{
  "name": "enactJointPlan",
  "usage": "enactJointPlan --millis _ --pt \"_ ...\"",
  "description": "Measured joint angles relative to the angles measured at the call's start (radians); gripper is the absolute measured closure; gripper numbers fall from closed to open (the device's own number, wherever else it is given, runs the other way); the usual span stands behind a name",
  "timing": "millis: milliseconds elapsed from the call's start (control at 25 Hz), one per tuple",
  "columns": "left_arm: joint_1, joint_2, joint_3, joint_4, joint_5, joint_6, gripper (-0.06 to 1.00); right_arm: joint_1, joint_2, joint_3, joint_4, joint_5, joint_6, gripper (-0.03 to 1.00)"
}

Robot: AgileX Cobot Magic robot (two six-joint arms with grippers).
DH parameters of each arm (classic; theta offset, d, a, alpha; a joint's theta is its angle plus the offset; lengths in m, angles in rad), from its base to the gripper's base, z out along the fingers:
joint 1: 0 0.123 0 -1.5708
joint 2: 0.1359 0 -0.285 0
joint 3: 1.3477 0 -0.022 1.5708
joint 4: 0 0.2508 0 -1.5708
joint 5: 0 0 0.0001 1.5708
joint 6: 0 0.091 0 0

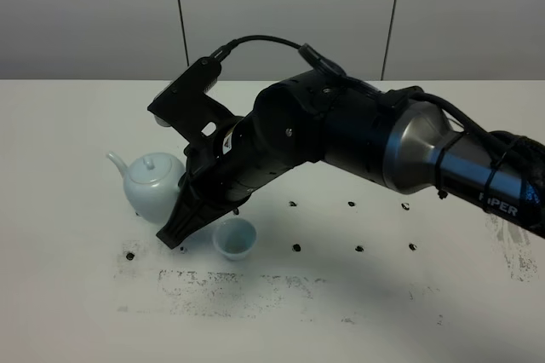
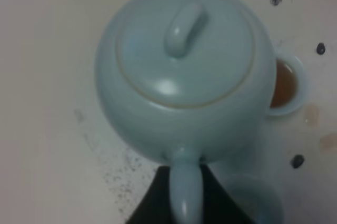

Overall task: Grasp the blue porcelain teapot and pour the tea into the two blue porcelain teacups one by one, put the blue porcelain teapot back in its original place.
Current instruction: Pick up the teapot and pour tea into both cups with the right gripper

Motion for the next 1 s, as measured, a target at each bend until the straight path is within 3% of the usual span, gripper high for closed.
enactJointPlan --millis 160,560,1000 --pt "0.0 0.0 0.0 0.0 0.0 0.0 0.45 0.027 0.027 0.0 -0.029 -0.051 0.095 0.94" --pt "0.0 0.0 0.0 0.0 0.0 0.0 0.45 0.065 0.114 0.006 -0.05 -0.214 0.11 0.94" --pt "0.0 0.0 0.0 0.0 0.0 -0.001 0.45 0.079 0.123 0.191 -0.049 -0.514 0.11 0.94"
